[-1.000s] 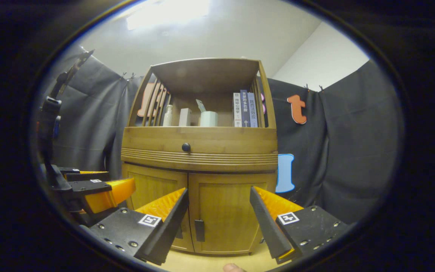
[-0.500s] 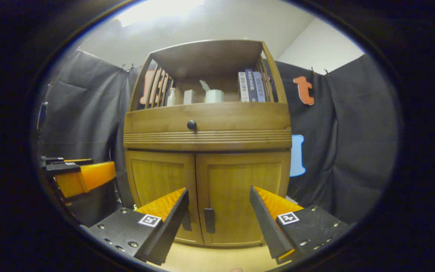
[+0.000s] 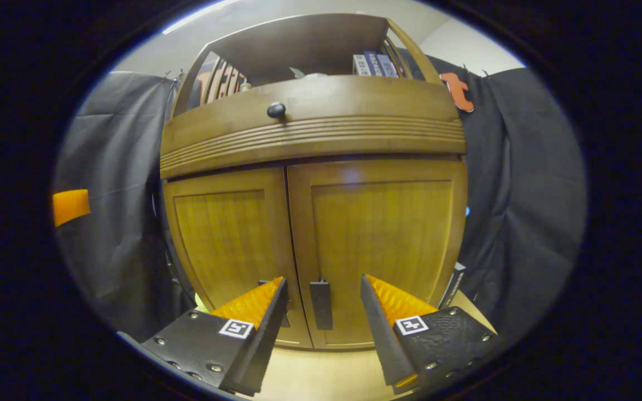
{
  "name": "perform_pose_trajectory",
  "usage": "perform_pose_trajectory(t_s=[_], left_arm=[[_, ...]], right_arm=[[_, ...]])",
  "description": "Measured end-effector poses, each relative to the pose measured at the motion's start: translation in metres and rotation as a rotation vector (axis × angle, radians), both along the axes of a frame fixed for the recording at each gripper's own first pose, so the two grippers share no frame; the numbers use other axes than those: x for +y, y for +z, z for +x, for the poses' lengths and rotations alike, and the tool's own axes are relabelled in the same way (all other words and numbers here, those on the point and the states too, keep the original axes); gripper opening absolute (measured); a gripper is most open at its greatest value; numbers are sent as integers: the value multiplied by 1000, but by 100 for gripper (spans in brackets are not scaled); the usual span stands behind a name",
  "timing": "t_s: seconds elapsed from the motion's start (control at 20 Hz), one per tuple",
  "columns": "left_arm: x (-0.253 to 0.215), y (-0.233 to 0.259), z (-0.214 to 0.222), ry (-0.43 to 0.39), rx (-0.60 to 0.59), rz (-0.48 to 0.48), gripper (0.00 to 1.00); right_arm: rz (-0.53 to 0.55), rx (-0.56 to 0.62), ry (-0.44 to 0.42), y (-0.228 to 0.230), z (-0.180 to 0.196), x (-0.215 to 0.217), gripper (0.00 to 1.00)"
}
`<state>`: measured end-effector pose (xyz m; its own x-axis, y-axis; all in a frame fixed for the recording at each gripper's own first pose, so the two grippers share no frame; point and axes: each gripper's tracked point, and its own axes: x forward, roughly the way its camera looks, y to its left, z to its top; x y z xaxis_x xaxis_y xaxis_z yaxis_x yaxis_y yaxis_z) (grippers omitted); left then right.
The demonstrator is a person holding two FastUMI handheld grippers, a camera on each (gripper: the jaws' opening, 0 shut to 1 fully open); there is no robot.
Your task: Open the right door of the double-door shoe cabinet with the right hand, and open the left door with the left hand.
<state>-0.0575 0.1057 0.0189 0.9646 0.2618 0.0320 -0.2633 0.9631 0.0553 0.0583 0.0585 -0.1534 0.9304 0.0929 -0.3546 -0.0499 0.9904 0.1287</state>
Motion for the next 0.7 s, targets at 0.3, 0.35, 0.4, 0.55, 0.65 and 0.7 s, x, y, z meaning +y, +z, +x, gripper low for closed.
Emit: perform_pose_trajectory(t_s=[0.3,0.35,0.4,0.55,0.65,0.7], left_arm=[[38,0,-2,87,2,19,92],[43,0,-2,97,3,23,92],[45,0,-2,105,2,28,96],[53,2,1,121,1,43,92],[55,0,2,125,5,46,92],[56,-1,3,126,8,46,92]], right_arm=[[-41,61,3,-45,34,18,59],[-46,65,-1,-49,39,18,54],[-48,70,-10,-54,44,17,55],[-55,90,-24,-66,47,18,55],[-50,103,-25,-69,53,19,55],[-50,108,-25,-71,57,19,60]])
